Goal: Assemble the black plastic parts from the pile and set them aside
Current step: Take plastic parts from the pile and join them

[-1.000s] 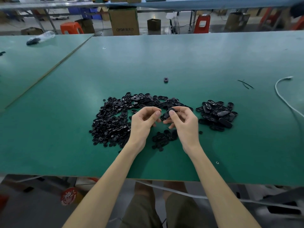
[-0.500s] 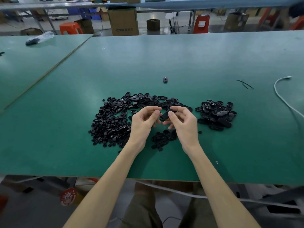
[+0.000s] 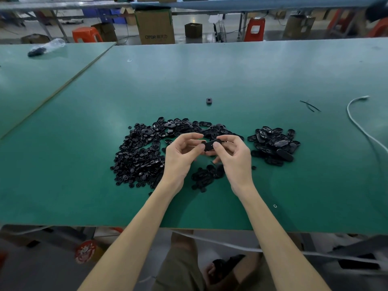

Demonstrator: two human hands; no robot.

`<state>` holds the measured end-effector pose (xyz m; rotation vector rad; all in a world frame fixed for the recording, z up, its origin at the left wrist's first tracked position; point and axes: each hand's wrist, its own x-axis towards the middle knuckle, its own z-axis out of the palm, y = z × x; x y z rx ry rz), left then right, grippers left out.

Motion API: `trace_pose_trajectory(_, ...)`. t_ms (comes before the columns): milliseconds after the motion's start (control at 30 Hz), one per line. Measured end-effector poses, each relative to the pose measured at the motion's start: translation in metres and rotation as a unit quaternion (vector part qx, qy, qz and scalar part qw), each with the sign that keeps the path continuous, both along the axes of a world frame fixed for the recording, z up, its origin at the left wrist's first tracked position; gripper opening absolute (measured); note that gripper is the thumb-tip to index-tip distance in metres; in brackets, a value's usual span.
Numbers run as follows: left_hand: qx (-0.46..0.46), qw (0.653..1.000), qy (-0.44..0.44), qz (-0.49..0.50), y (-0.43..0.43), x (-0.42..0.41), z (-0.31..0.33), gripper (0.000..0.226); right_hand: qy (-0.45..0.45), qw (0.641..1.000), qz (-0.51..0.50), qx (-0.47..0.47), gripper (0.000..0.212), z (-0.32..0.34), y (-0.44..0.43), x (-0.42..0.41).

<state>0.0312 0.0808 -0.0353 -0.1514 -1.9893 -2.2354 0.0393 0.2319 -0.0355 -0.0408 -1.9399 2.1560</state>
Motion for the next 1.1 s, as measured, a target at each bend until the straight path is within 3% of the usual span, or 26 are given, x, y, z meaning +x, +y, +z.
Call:
trace_pose_trajectory(567, -0.02, 1.0, -0.014, -0.004, 0.0009, -0.0001, 0.0021, 0.011, 0.028, 0.998, 0.049, 0.042, 0.022, 0.0005, -0.002, 0.0008)
trace_pose_trajectory(800, 0.005, 1.0, -0.013, -0.02, 0.0003, -0.0017, 0.0003, 0.008, 0.027, 0.997, 0.063, 0.028, 0.009, 0.0026, -0.0008, 0.0014)
trace_pose_trajectory(1100, -0.017, 0.998, 0.004, -0.053, 0.0007, -0.0002, 0.0013, 0.019, -0.002, 0.992, 0.05, 0.118, 0.016, 0.0005, -0.0041, -0.0009)
